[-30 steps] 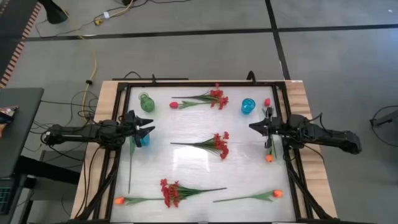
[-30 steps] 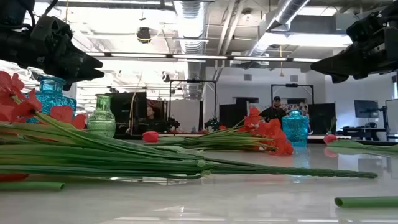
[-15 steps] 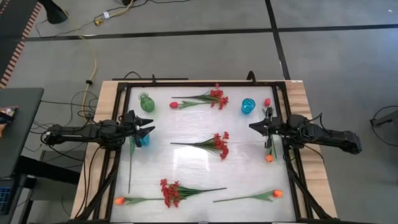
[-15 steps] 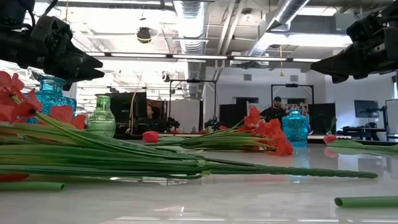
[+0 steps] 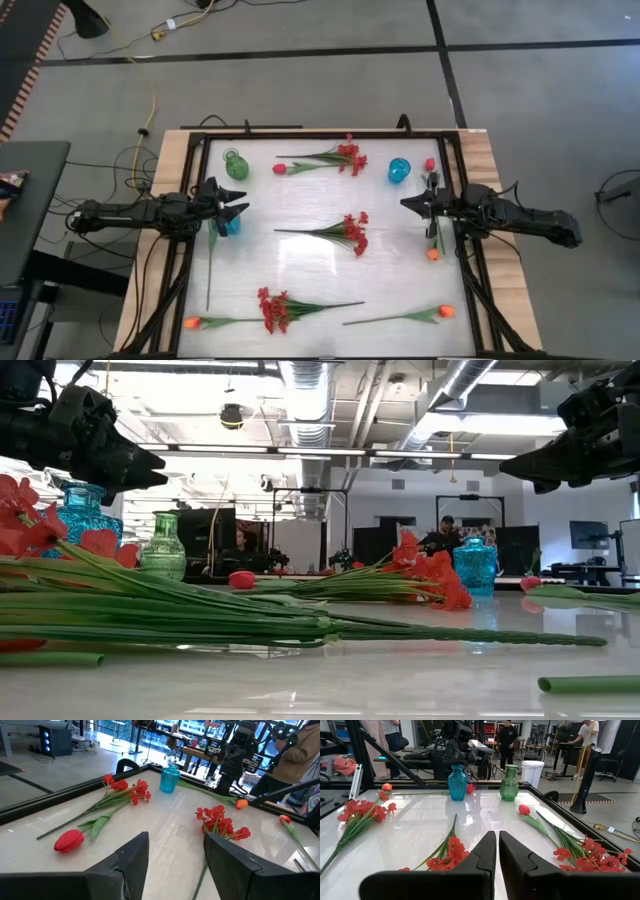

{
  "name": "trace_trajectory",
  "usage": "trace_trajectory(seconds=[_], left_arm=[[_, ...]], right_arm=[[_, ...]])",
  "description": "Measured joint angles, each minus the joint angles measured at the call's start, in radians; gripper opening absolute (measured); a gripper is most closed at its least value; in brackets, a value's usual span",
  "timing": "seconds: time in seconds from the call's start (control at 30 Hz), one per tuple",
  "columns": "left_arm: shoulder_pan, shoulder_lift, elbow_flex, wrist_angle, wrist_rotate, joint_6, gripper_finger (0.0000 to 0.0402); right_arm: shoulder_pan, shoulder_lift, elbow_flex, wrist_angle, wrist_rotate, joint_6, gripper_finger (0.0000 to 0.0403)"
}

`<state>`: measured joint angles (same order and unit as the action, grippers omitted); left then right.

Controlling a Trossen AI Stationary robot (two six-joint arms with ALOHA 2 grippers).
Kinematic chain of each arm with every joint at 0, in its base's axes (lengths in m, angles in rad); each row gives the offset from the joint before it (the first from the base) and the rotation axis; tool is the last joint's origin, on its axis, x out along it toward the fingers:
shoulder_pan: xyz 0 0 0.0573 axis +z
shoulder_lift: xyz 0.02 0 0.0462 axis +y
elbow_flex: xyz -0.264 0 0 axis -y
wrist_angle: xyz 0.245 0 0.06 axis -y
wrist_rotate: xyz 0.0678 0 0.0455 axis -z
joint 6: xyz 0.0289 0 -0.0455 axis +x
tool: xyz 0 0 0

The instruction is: Sort flowers into vase by color

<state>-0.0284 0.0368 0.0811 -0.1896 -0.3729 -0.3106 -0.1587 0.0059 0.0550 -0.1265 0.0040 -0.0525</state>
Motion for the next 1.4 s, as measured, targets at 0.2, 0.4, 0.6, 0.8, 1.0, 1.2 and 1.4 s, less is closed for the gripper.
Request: trace_trajectory(seconds=[0.2,0.4,0.6,0.8,1.0,1.2,1.4], left_arm=[[0.000,0.000,0.000,0.000,0.000,0.000,0.0178],[0.000,0.000,0.000,0.000,0.000,0.000,0.0178],[0.000,0.000,-0.001,0.007,0.001,-0.021,0.0178],[0.000,0.000,-0.002,0.015,0.054,-0.278,0.0178],[0.000,0.000,-0.003,0.016,0.156,-0.456,0.0178],[0.000,0.000,-0.001,0.020,0.164,-0.413,0.0178],[0.000,0.000,0.042,0.129,0.110,-0.221,0.0178]], right_arm=[[0.000,0.000,0.000,0.000,0.000,0.000,0.0050],[0.000,0.000,0.000,0.000,0.000,0.000,0.0050],[0.000,0.000,0.000,0.000,0.000,0.000,0.0050],[0.000,0.000,0.000,0.000,0.000,-0.049,0.0050],[0.000,0.000,0.000,0.005,0.000,-0.051,0.0050],[-0.001,0.000,-0.006,0.058,0.000,-0.052,0.0050],[0.000,0.000,-0.006,0.095,0.042,-0.005,0.0050]])
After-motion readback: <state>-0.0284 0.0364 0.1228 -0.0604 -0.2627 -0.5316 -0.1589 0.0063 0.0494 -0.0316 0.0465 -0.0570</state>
